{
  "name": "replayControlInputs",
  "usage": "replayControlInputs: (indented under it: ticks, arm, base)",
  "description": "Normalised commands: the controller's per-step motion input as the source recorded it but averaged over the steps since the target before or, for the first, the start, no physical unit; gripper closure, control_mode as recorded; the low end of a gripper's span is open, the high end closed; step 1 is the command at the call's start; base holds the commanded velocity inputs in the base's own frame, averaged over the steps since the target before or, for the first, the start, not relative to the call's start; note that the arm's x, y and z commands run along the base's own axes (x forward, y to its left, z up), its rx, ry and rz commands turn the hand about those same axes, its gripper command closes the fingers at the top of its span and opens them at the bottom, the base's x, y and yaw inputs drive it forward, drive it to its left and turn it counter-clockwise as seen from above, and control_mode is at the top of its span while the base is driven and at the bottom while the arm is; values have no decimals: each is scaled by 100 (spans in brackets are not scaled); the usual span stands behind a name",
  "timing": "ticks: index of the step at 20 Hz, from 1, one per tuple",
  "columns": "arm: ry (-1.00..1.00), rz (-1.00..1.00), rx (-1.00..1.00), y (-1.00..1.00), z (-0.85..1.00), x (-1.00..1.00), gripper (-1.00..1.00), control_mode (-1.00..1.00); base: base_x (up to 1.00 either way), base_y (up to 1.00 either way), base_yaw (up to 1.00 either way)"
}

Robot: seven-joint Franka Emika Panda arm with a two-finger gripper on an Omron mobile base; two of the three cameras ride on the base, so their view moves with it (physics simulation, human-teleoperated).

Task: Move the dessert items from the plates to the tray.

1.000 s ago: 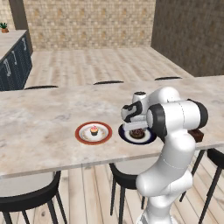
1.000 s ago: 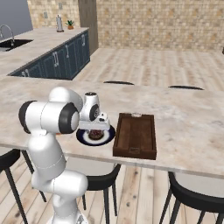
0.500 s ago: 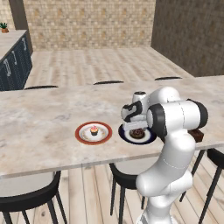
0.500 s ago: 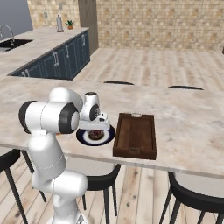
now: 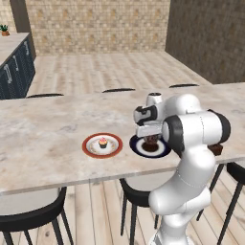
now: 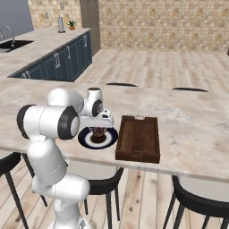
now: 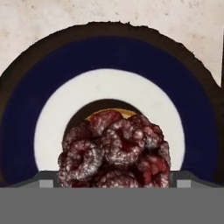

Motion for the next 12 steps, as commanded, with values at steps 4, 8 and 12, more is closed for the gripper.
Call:
replayControlInputs:
  ticks: [4,8,12]
  arm:
    - [0,0,0,-35,31,-2,100,-100]
    - [0,0,0,-59,6,-5,100,-100]
    - [0,0,0,-57,22,-7,100,-100]
  base:
    - [0,0,0]
    - [0,0,0]
    - [0,0,0]
